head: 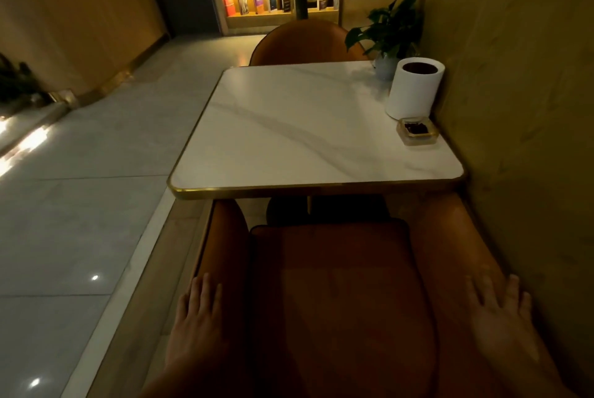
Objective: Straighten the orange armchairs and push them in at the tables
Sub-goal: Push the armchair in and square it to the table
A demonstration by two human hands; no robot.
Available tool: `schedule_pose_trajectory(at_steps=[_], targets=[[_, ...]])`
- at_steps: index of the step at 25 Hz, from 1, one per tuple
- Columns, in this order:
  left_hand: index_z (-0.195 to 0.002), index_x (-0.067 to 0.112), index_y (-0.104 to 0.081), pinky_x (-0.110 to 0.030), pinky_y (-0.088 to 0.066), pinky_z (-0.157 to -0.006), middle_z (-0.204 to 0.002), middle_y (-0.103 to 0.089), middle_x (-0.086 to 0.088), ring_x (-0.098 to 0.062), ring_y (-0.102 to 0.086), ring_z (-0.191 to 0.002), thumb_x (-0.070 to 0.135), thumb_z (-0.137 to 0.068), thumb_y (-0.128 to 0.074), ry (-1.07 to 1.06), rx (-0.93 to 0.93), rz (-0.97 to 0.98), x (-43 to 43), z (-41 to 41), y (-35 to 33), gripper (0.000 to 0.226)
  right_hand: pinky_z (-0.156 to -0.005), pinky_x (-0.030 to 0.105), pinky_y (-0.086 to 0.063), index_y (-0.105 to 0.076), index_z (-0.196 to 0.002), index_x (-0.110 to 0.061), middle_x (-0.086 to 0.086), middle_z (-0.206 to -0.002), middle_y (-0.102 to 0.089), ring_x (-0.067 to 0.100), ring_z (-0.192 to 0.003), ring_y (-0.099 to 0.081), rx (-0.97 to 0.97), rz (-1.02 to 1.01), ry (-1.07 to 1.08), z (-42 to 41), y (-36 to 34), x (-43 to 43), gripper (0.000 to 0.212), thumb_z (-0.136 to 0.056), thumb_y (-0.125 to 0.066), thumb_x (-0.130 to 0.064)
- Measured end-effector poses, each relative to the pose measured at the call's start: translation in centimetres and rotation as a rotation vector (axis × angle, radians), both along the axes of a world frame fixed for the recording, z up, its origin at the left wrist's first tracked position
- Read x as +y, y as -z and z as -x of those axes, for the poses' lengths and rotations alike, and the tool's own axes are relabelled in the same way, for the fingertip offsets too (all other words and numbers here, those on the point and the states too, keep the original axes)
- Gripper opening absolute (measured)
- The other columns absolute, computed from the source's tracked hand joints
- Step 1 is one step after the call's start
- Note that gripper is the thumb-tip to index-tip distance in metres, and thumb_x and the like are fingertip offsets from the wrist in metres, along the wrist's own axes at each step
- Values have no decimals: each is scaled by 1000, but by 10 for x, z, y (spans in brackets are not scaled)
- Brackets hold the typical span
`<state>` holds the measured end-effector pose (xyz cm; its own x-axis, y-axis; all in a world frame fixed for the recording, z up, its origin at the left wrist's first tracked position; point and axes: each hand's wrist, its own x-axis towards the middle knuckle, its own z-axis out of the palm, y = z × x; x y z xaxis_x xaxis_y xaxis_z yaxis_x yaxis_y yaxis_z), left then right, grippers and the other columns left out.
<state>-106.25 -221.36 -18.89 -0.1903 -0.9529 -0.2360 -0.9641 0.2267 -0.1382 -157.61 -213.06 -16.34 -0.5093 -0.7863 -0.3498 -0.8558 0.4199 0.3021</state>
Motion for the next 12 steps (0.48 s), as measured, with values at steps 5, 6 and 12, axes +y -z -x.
schedule_pose_trajectory(at_steps=[5, 6, 12], targets=[[-137, -2, -52, -49, -7, -115, -152, -36, -28, -42, -23, -144, 64, -74, -41, 20, -49, 56, -11, 0, 8, 92, -99, 64, 28, 18, -155, -15, 19, -159, 30, 59, -130, 37, 32, 110, -4, 1, 1, -10, 78, -100, -38, -17], [-139, -2, -51, -48, -4, -116, -153, -33, -29, -42, -20, -145, 63, -75, -43, 3, -49, 75, -12, 2, 5, 91, -106, 64, 22, 18, -154, -15, 20, -159, 29, 58, -134, 32, 34, 135, -5, -1, 1, -11, 80, -100, -41, -18], [-145, 8, 18, -42, 39, -99, -156, 28, -23, -39, 31, -144, 72, -89, -34, -86, -94, 157, -9, 29, -5, 100, -118, 64, 1, 11, -156, -15, 21, -159, 30, 58, -143, 16, 28, 170, -65, 5, 5, -11, 78, -100, -43, -13]])
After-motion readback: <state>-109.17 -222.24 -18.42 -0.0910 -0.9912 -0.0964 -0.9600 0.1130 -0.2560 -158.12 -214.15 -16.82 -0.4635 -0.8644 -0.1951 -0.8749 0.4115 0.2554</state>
